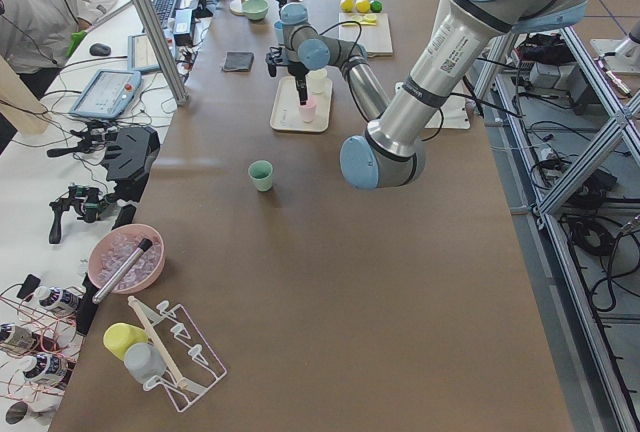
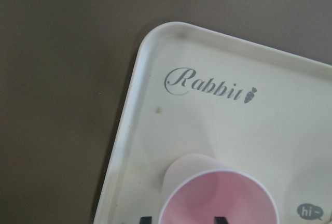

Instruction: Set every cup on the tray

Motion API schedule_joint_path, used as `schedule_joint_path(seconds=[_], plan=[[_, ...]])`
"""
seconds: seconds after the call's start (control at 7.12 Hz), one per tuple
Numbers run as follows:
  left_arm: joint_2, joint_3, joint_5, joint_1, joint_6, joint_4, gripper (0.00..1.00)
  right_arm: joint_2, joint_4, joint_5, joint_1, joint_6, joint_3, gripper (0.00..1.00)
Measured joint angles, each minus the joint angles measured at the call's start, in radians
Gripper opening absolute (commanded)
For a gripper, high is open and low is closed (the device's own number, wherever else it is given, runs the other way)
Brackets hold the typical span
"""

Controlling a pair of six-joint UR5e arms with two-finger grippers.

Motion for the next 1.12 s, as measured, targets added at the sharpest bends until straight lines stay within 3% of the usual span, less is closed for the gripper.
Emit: schedule_joint_path(seconds=[0.28, 0.7, 1.12], plan=[[0.088, -0.047, -0.052, -0.132, 0.231, 0.056, 0.98, 0.045, -0.006, 0.009, -0.013, 0.038, 0.002, 0.0], [0.22, -0.015, -0.06, -0.242, 0.551, 0.04, 0.98, 0.169, -0.004, 0.016, -0.097, 0.273, 0.029, 0.0], [0.273, 0.17, -0.062, -0.285, 0.633, -0.191, 0.98, 0.286, 0.001, -0.043, -0.26, 0.541, 0.067, 0.0]])
